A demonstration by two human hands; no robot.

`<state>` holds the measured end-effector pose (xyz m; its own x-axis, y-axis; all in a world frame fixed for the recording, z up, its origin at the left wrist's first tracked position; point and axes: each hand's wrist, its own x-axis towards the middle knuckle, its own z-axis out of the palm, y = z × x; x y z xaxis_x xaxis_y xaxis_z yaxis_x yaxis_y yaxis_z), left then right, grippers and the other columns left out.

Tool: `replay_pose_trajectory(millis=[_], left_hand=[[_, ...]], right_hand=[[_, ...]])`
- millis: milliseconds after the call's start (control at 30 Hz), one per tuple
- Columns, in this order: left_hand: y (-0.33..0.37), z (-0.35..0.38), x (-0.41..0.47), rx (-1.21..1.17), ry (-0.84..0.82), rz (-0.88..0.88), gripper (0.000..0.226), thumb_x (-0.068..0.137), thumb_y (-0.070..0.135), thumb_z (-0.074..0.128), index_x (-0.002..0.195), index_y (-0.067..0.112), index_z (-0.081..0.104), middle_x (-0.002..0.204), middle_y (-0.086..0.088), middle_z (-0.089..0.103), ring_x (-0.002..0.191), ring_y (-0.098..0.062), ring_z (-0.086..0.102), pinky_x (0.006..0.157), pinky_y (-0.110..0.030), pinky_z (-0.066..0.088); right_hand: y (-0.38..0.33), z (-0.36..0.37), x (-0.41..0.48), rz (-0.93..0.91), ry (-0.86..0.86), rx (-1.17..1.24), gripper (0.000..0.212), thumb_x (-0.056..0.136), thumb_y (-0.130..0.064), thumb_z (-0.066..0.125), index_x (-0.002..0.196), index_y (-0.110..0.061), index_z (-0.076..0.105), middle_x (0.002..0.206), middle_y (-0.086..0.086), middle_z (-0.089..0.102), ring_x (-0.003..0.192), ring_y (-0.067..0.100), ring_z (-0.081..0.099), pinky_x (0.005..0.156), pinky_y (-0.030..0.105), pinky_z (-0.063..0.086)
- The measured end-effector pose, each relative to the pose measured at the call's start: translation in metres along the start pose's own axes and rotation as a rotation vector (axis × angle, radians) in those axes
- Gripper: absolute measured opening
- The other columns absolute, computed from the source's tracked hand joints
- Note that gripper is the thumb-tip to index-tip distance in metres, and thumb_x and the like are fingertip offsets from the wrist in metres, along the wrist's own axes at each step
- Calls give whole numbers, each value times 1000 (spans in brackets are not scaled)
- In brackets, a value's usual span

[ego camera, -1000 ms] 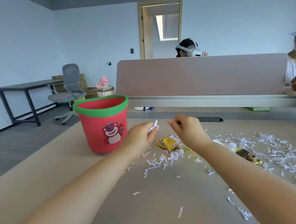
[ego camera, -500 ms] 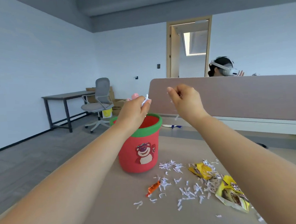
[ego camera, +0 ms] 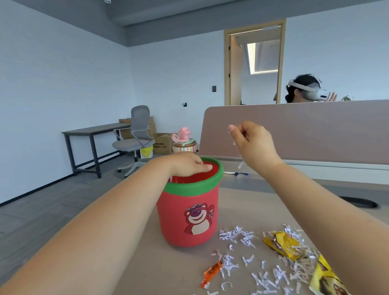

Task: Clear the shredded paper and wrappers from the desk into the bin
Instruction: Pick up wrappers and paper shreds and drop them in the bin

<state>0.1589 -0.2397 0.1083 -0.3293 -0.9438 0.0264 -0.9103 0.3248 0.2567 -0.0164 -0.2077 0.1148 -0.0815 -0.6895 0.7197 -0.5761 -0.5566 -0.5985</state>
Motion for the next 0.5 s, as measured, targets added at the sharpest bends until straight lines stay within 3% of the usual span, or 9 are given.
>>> replay_pose_trajectory(millis=[67,133,233,333,433,500], left_hand=[[-2,1,1,22,22,16,45,92,51,36,109,18,63,114,0,60,101,-18,52,86,-31,39],[-4,1,0,60,91,59,41,95,43,35,101,15,64,106,-3,59,98,-19,51,85,-33,39],[-9,-1,-3,86,227,147,31,96,27,39,95,6,62,93,-7,60,73,-17,52,66,-30,40],[-12,-1,-6,30,278,187,23,94,25,46,96,12,65,80,8,56,69,-4,49,59,-18,32],[-17,-1,-6,-75,115,184,26,95,30,43,106,20,65,106,9,60,99,-13,57,84,-23,43],[-20,-2,-8,-115,74,189,25,95,31,44,107,23,64,115,9,59,105,-12,55,96,-28,42]], right_hand=[[-1,3,0,0,-13,9,33,92,-28,47,72,-3,50,74,17,59,59,16,42,50,6,34],[-2,5,1,-4,-19,15,33,92,-27,47,73,-1,52,72,12,57,60,18,43,50,6,34],[-3,8,1,-12,-23,13,32,92,-27,48,72,-2,51,73,15,58,58,15,41,51,6,34],[-3,10,2,-13,-31,1,32,92,-27,48,66,-9,46,73,15,57,55,10,40,50,6,34],[0,9,2,-14,-24,-5,32,92,-27,48,67,-8,47,69,9,54,55,8,40,50,6,34],[2,8,1,-16,-24,-19,32,93,-27,47,69,-6,49,62,3,50,55,7,40,50,6,34]])
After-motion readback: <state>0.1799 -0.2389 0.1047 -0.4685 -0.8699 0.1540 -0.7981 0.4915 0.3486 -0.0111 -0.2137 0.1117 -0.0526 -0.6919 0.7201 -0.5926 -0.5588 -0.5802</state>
